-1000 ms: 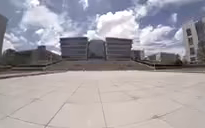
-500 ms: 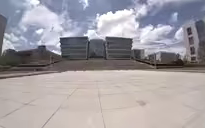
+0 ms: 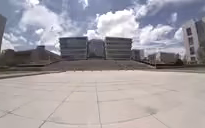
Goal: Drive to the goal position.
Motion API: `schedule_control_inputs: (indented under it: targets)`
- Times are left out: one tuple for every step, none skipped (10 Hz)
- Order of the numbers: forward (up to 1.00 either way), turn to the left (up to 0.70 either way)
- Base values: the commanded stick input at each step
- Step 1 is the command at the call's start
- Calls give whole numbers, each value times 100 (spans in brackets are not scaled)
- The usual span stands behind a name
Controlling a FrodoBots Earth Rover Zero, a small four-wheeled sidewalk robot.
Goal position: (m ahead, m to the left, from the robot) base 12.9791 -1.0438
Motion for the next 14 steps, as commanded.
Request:
schedule_control_inputs:
  targets:
    - [70,0]
    - [70,0]
    - [70,0]
    - [70,0]
    - [70,0]
    - [70,0]
    - [70,0]
    - [70,0]
    - [70,0]
    - [70,0]
    - [70,0]
    - [70,1]
    - [70,2]
    - [70,1]
